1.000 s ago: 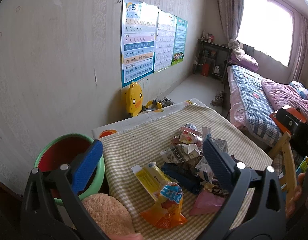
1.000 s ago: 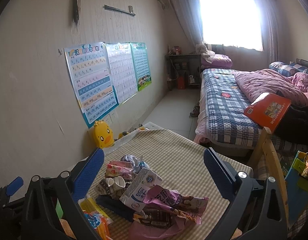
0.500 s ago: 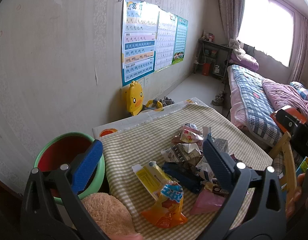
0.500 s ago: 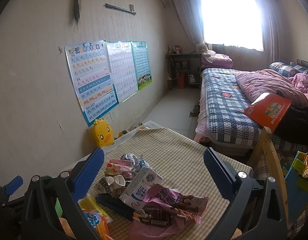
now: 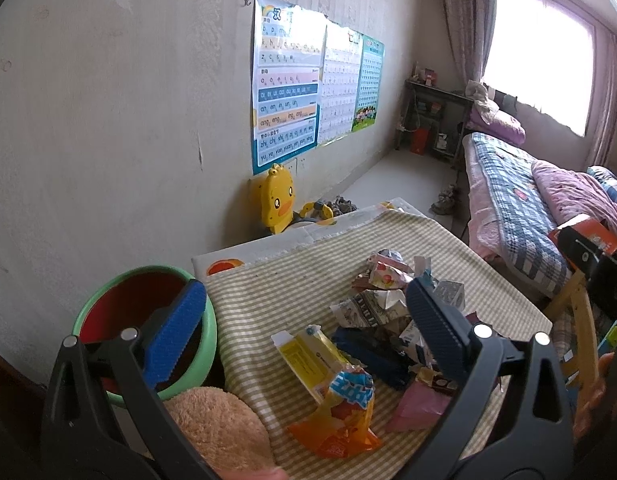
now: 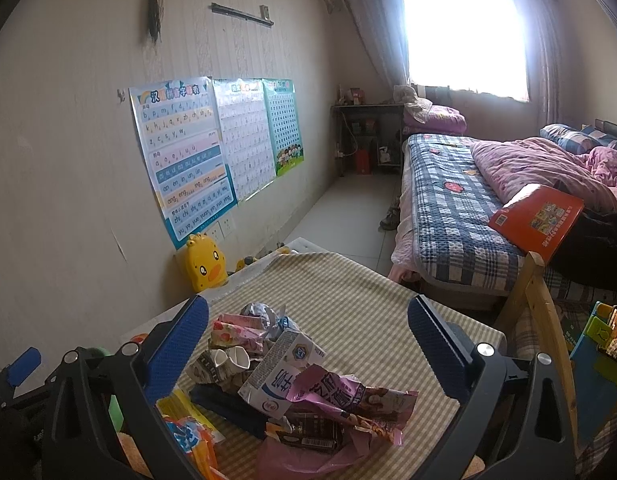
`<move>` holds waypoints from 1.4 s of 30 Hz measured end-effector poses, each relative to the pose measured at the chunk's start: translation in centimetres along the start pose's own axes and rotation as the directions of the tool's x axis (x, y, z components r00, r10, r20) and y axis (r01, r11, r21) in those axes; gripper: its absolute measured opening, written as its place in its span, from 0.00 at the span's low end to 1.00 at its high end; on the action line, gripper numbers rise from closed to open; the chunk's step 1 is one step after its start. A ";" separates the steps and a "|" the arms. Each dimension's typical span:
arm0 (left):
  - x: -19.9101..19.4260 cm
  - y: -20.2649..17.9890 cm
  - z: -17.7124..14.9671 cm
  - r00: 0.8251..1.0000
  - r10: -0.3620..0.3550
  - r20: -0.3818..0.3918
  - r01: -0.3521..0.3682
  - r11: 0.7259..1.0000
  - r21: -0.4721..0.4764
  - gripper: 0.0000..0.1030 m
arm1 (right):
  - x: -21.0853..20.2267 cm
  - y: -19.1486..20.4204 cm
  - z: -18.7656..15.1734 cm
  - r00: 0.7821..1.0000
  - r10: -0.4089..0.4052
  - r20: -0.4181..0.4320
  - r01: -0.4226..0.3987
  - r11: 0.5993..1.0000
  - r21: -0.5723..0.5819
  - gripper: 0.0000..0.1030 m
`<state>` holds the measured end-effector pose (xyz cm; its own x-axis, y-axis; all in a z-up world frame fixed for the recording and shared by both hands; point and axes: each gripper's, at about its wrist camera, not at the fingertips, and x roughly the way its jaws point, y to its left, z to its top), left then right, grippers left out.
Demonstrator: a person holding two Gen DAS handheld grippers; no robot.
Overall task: Collect trash
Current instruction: 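Grasp the orange-and-blue chip bag with the left tool and lift it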
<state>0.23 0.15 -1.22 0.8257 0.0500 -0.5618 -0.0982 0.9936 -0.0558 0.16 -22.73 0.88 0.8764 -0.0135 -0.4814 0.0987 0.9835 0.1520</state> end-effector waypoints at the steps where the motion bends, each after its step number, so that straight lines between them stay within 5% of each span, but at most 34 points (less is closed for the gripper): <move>1: 0.1 0.2 0.1 1.000 -0.003 0.002 0.003 1.000 -0.004 0.95 | 0.0 0.0 0.0 1.000 0.000 0.000 0.000 1.000 0.000 0.93; 18: -0.2 0.8 0.5 0.999 0.017 0.033 -0.017 1.000 -0.020 0.95 | 0.1 0.0 -0.1 1.000 0.000 -0.005 0.000 1.000 -0.002 0.93; 25: 0.7 0.6 -0.2 0.996 -0.055 -0.069 0.060 0.996 0.063 0.95 | 0.5 -0.2 -0.4 1.000 -0.005 -0.020 0.005 1.000 -0.008 0.93; 29: 1.2 0.8 -2.6 0.994 -0.020 -0.108 0.035 0.990 0.135 0.95 | 0.7 -1.2 -0.5 1.000 -0.025 -0.015 0.025 1.000 0.002 0.93; 34: 5.4 1.0 -5.9 0.931 -0.113 -0.346 0.142 0.988 0.060 0.89 | 2.1 -2.6 -1.6 0.996 -0.037 -0.084 0.037 0.999 0.009 0.93; 42: 9.1 -2.0 -8.8 0.875 -0.125 -0.468 0.198 0.974 0.110 0.77 | 3.1 -3.9 -4.5 0.984 -0.043 -0.172 0.036 0.998 -0.042 0.93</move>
<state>3.06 -2.25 -13.49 0.4748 -0.1281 -0.8707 0.1291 0.9888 -0.0751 0.41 -25.77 -5.06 0.7771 -0.0245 -0.6289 0.1103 0.9891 0.0977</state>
